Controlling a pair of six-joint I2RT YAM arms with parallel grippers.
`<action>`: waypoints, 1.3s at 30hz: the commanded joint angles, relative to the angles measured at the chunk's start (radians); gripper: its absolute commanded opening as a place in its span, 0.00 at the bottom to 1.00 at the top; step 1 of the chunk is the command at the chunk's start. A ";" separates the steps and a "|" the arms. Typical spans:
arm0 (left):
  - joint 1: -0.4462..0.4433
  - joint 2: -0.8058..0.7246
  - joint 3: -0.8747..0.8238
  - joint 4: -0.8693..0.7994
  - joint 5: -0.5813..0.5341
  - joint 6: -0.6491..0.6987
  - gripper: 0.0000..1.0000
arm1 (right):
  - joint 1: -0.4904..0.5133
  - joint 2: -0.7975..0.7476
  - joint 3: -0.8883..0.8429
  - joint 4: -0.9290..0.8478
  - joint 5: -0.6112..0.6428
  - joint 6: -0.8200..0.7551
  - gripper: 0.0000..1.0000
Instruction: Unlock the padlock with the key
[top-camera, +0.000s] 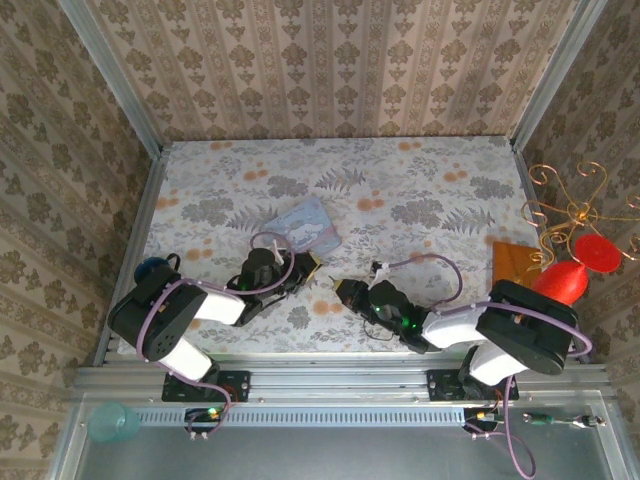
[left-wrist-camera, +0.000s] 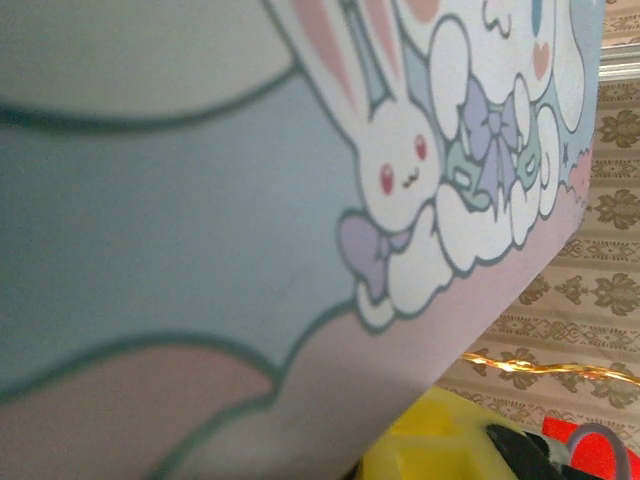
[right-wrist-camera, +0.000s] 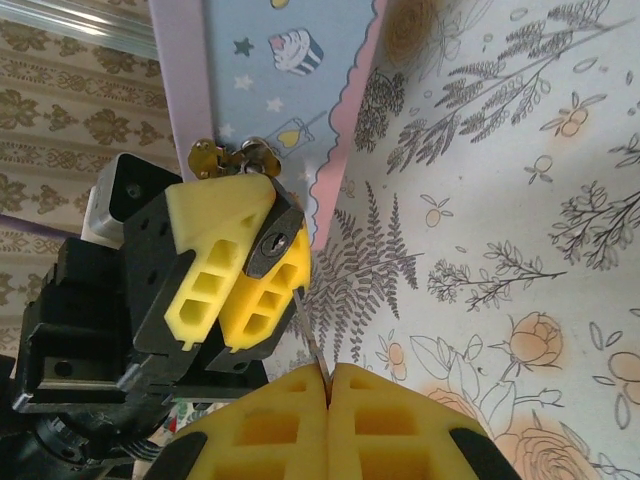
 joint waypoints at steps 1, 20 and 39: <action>-0.013 0.002 0.023 0.080 0.007 -0.039 0.00 | -0.005 0.044 0.013 0.108 -0.019 0.032 0.00; -0.033 0.002 0.004 0.131 -0.011 -0.044 0.00 | -0.082 0.147 0.053 0.187 -0.165 0.063 0.00; -0.037 0.067 0.003 0.230 -0.010 -0.055 0.00 | -0.137 0.137 0.016 0.252 -0.213 0.068 0.00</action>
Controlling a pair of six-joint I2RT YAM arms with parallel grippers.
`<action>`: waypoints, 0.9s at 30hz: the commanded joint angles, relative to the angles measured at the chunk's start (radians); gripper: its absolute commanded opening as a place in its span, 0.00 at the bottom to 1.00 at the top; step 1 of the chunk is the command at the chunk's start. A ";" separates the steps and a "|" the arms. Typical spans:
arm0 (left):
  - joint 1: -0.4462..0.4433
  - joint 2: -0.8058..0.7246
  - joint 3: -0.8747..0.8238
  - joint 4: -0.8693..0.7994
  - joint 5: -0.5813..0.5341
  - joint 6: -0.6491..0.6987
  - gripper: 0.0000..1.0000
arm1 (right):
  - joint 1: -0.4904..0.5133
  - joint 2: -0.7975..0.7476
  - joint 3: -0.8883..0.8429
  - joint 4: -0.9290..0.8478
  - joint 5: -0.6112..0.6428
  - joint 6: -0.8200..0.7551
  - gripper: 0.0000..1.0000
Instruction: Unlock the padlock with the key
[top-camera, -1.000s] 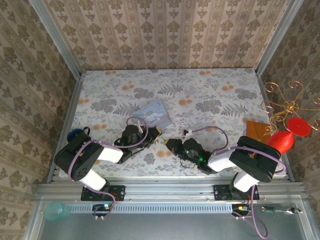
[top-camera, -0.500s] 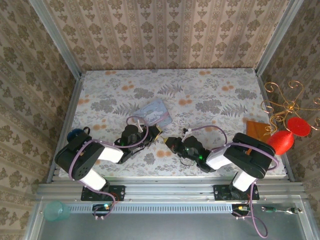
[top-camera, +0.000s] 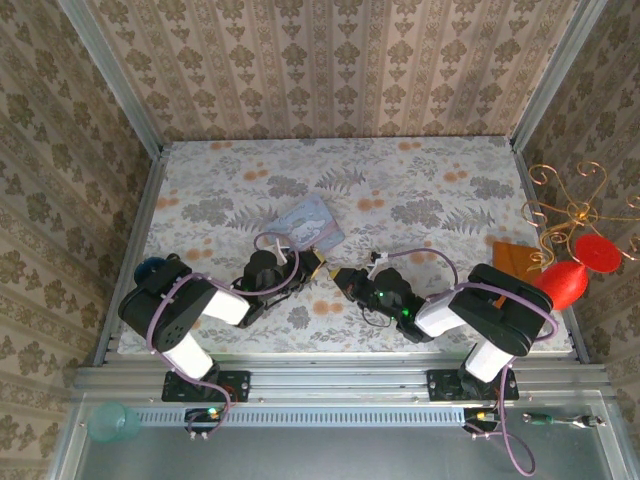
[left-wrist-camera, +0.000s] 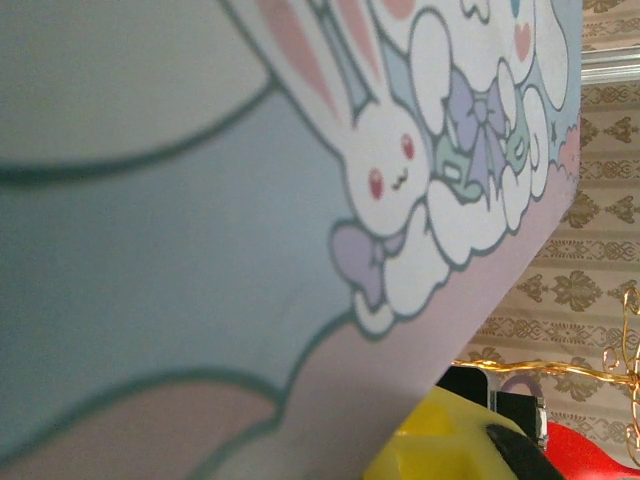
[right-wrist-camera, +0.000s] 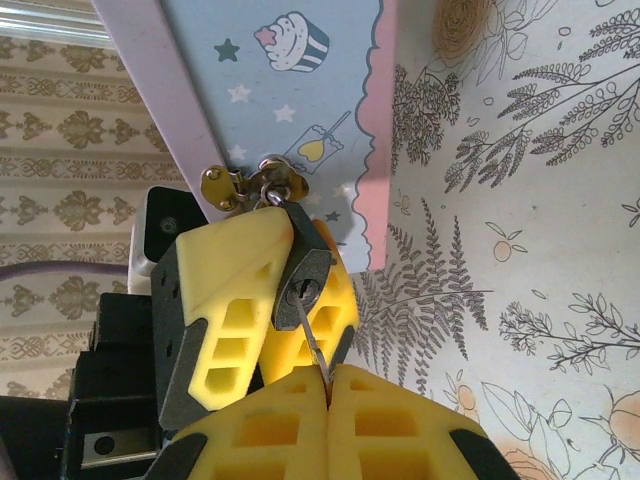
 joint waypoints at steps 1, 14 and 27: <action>-0.011 -0.003 0.004 0.072 0.012 -0.021 0.00 | -0.003 -0.007 -0.008 0.028 -0.004 -0.004 0.00; -0.018 -0.007 0.006 0.076 0.010 -0.023 0.00 | -0.009 0.039 -0.009 0.093 -0.012 0.025 0.00; -0.020 -0.005 -0.009 0.121 0.004 -0.026 0.00 | -0.038 0.049 -0.018 0.122 -0.029 0.069 0.00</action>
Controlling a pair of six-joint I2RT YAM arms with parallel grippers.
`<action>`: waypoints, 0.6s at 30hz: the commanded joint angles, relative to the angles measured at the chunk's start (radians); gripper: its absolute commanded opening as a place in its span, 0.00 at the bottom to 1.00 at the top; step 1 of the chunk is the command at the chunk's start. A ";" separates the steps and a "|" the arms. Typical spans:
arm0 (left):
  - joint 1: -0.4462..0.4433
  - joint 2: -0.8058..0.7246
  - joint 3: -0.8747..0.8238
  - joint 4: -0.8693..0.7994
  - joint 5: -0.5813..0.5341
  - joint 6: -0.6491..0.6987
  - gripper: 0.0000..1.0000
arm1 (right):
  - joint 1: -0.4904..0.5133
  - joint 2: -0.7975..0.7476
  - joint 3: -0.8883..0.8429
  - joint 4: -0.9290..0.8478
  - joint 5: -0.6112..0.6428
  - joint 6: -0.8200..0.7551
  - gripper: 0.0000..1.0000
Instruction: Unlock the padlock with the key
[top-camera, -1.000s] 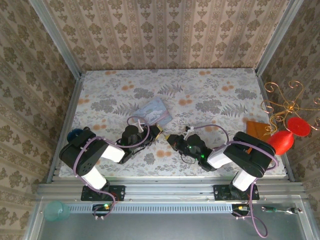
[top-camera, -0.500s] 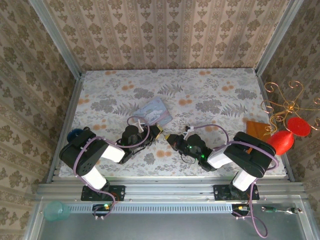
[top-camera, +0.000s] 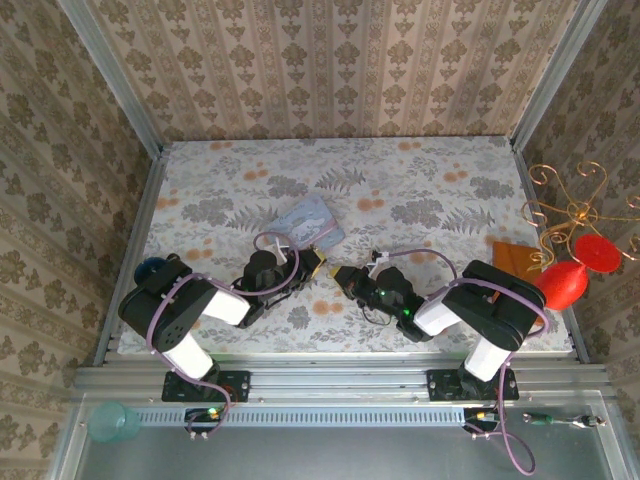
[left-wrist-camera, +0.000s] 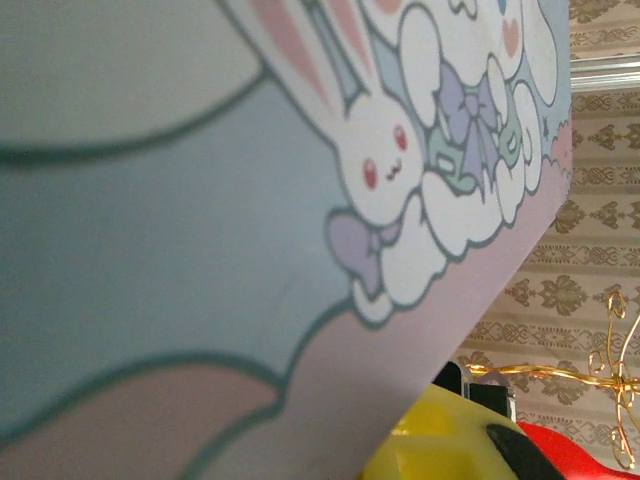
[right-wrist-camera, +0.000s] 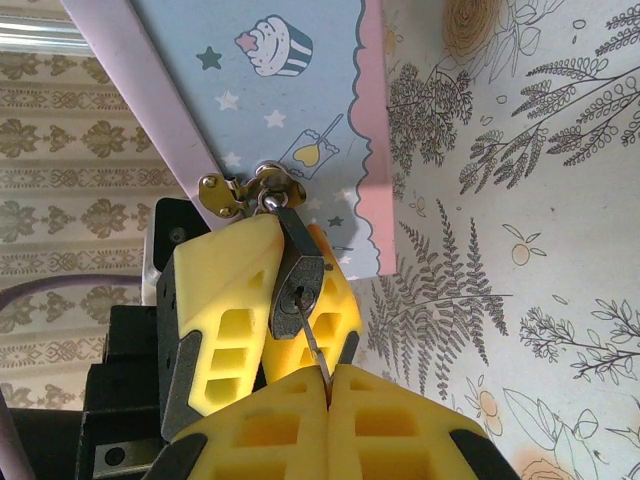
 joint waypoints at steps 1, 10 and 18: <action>-0.015 -0.003 -0.009 0.103 0.016 -0.008 0.00 | -0.010 0.007 -0.013 0.040 0.005 0.023 0.00; -0.015 0.001 -0.003 0.118 0.011 -0.010 0.00 | -0.010 0.023 -0.005 0.056 -0.008 0.050 0.00; -0.019 0.003 -0.001 0.118 0.014 -0.013 0.00 | -0.009 0.033 0.015 0.065 -0.015 0.057 0.00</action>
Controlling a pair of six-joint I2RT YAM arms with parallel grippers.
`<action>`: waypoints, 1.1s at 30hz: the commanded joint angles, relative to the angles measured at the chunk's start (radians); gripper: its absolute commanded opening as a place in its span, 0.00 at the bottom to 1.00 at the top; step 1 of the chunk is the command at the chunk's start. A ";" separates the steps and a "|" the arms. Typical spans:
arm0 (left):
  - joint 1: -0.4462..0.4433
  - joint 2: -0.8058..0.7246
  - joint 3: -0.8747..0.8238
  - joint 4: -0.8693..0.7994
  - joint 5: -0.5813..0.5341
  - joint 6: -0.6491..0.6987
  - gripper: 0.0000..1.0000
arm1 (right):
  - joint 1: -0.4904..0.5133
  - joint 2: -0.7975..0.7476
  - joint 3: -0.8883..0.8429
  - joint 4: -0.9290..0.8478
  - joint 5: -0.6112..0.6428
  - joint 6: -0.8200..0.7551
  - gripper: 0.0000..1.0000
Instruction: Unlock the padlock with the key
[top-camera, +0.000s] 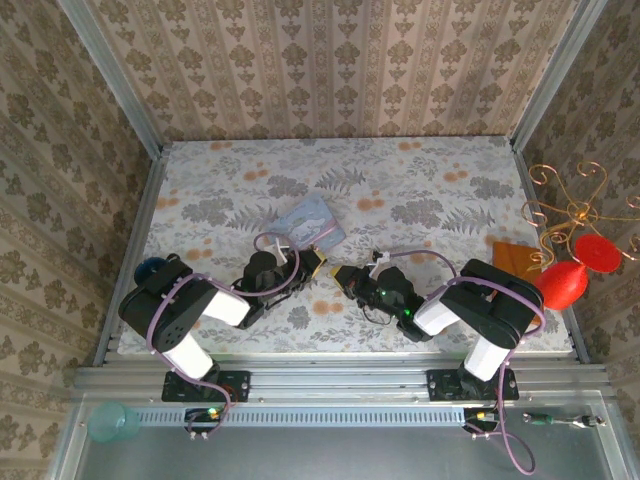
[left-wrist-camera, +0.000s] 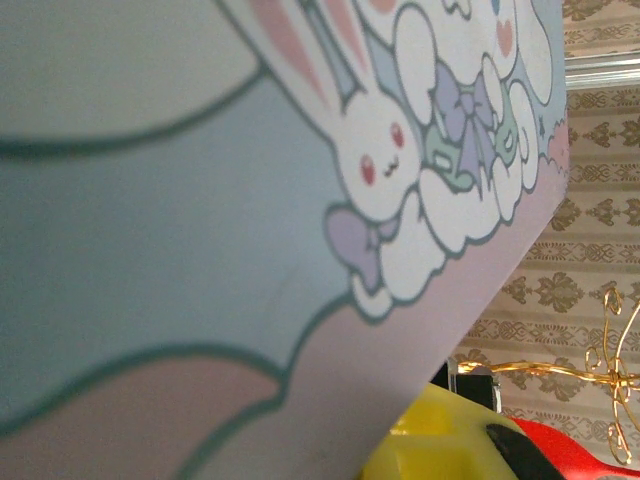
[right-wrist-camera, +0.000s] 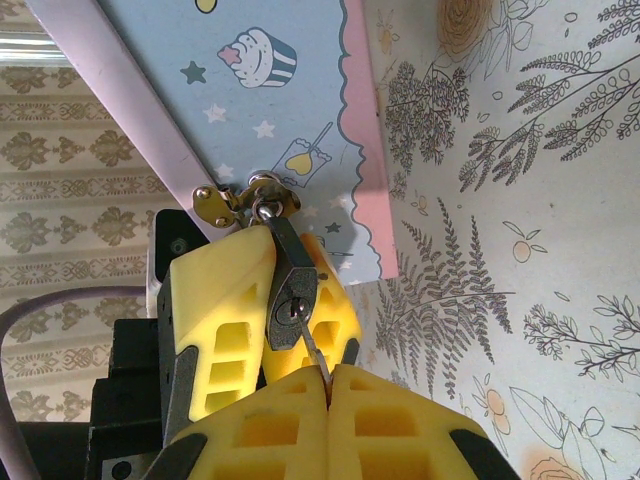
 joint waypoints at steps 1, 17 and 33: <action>-0.014 0.002 0.004 0.103 0.019 -0.013 0.00 | -0.003 0.017 0.021 0.035 -0.007 0.019 0.00; -0.028 0.000 0.007 0.111 0.015 -0.014 0.00 | -0.002 0.026 0.021 0.056 0.014 0.134 0.00; -0.035 -0.012 0.012 0.101 0.014 -0.013 0.00 | -0.005 0.037 0.010 0.068 0.038 0.215 0.00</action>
